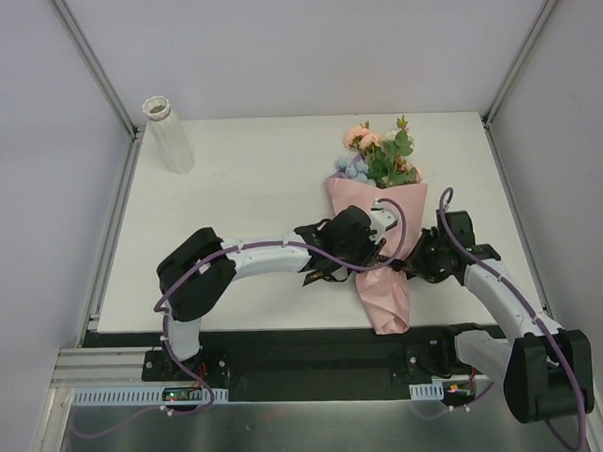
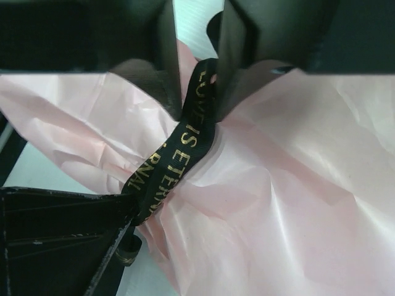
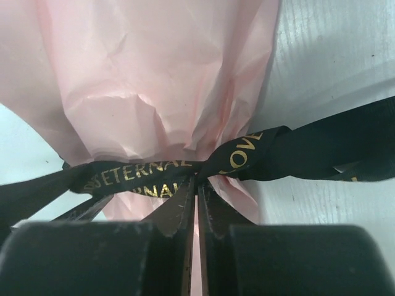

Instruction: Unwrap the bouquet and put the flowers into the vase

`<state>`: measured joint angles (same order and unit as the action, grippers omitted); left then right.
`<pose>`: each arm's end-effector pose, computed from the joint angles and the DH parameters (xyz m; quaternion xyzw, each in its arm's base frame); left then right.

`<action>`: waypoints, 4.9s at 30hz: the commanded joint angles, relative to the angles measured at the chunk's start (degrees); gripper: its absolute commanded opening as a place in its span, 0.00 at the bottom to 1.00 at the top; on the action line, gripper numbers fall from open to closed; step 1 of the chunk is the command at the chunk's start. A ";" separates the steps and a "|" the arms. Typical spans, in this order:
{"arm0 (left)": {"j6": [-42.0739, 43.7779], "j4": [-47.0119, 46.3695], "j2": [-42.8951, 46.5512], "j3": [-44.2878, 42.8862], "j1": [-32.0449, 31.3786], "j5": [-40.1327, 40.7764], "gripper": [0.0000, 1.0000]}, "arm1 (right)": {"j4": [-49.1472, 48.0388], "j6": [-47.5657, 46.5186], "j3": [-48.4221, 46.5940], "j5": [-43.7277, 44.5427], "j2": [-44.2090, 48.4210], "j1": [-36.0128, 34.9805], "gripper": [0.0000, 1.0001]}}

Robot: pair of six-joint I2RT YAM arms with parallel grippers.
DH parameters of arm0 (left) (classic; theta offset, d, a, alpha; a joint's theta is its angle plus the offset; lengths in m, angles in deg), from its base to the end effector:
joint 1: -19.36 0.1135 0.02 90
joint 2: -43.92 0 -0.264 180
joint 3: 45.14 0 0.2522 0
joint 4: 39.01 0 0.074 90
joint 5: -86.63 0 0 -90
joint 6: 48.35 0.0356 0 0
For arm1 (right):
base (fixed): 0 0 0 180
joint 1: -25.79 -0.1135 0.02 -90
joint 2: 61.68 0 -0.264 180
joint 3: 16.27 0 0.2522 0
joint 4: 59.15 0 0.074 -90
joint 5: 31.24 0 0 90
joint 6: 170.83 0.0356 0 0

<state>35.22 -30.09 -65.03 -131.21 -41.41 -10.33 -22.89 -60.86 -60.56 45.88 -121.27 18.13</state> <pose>0.2067 -0.3782 0.2075 0.4245 0.7624 -0.3128 0.3750 0.1944 0.0342 0.1895 0.0639 0.9369 0.1810 0.2924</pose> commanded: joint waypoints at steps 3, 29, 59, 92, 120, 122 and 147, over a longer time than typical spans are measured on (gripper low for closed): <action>-3.32 -0.78 4.79 -0.37 0.13 0.20 0.32 | 3.51 -1.95 -1.38 -0.04 6.32 0.28 0.01; -13.25 -4.73 2.68 -0.91 6.63 -13.07 0.26 | 14.85 -3.80 -14.48 1.55 13.19 -3.94 0.01; -20.63 -7.55 -5.04 -5.20 12.17 -26.09 0.20 | 10.02 7.36 -10.96 -1.80 2.84 -5.35 0.54; -21.07 -10.54 -14.28 -4.42 11.91 -19.93 0.02 | -17.84 27.14 0.55 -0.92 -6.67 -5.00 0.38; -23.62 -9.13 -15.41 -2.83 12.35 -16.59 0.00 | -15.13 19.50 -12.09 7.52 -7.92 -10.18 0.01; -23.97 -8.96 -15.77 -3.01 12.35 -16.59 0.00 | -11.37 18.19 -14.64 8.13 -5.28 -10.18 0.01; -24.32 -7.99 -18.32 -4.15 12.43 -16.07 0.00 | -1.23 -1.50 -68.67 18.88 5.83 -10.18 0.01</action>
<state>10.43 -42.11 -80.70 -135.89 -28.91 -28.49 -16.86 -56.64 -118.17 67.34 -110.76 8.28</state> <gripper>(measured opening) 0.002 0.011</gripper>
